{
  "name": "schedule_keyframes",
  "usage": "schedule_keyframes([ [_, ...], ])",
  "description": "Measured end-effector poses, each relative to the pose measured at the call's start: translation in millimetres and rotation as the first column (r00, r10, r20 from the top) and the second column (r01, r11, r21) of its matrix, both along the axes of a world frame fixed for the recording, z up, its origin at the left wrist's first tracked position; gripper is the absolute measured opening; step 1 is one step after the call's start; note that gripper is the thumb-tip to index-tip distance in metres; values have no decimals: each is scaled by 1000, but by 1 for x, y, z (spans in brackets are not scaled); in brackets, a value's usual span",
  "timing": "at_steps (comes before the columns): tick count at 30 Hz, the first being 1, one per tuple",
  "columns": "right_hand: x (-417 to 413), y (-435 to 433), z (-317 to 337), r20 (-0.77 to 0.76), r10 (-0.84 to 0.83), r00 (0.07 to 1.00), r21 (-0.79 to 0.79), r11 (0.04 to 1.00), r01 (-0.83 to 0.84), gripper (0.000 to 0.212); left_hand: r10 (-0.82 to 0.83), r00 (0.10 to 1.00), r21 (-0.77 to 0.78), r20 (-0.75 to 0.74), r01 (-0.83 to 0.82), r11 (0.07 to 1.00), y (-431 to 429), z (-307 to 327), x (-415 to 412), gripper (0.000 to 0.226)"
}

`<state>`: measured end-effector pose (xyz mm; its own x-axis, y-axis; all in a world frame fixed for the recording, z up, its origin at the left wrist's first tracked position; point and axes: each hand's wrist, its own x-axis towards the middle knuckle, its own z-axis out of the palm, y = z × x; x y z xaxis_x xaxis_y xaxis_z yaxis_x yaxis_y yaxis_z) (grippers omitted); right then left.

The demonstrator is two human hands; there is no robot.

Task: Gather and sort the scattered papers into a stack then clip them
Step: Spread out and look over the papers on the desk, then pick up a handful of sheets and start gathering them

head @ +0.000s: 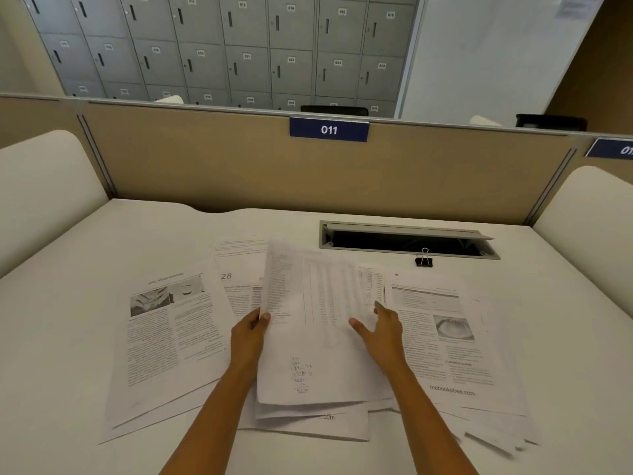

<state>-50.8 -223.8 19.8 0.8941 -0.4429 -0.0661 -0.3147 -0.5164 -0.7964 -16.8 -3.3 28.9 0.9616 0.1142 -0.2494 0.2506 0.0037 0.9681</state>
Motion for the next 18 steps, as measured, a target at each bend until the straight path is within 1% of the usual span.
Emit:
schedule_keyframes([
  [2, -8, -6, 8, 28, 33, 999, 184, 982, -38, 62, 2, 1000, -94, -11, -3, 996, 0, 6, 2, 38],
  [4, -14, -10, 13, 60, 104, 993, 353, 928, -119, 49, -7, 1000, -159, -24, 3, 987, 0, 12, 3, 35],
  [5, -16, -12, 14, 81, 120, 989, 412, 900, -143, 43, -14, 1000, -183, -26, 9, 983, -1, 14, 4, 33],
  [6, -17, -13, 14, 103, 121, 987, 447, 881, -155, 37, -19, 999, -206, -29, 13, 978, -1, 16, 5, 31],
  [8, -17, -16, 13, 145, 106, 984, 450, 878, -161, 29, -25, 999, -233, -27, 19, 972, 0, 16, 9, 32],
  [10, -17, -19, 12, 183, 79, 980, 431, 890, -152, 30, -21, 1000, -188, 4, 22, 982, 4, 14, 14, 36],
  [11, -17, -20, 11, 198, 58, 979, 427, 894, -139, 33, -5, 999, -152, 34, 10, 988, 9, 13, 17, 34],
  [12, -17, -22, 11, 206, 32, 978, 426, 897, -119, 35, 16, 997, -84, 70, -10, 996, 15, 12, 18, 31],
  [13, -17, -24, 9, 207, 4, 978, 429, 898, -94, 37, 38, 993, 16, 115, -40, 999, 22, 10, 21, 29],
  [14, -17, -26, 7, 203, -21, 979, 427, 902, -69, 38, 51, 986, 162, 159, -77, 984, 31, 8, 22, 28],
  [15, -18, -29, 4, 195, -40, 980, 417, 908, -46, 41, 58, 978, 315, 198, -120, 941, 40, 5, 23, 29],
  [16, -18, -31, 2, 182, -54, 982, 401, 916, -24, 44, 69, 972, 452, 226, -167, 876, 50, 3, 24, 30],
  [18, -21, -35, -4, 169, -56, 984, 381, 925, -13, 52, 119, 965, 609, 234, -241, 756, 68, 1, 25, 37],
])
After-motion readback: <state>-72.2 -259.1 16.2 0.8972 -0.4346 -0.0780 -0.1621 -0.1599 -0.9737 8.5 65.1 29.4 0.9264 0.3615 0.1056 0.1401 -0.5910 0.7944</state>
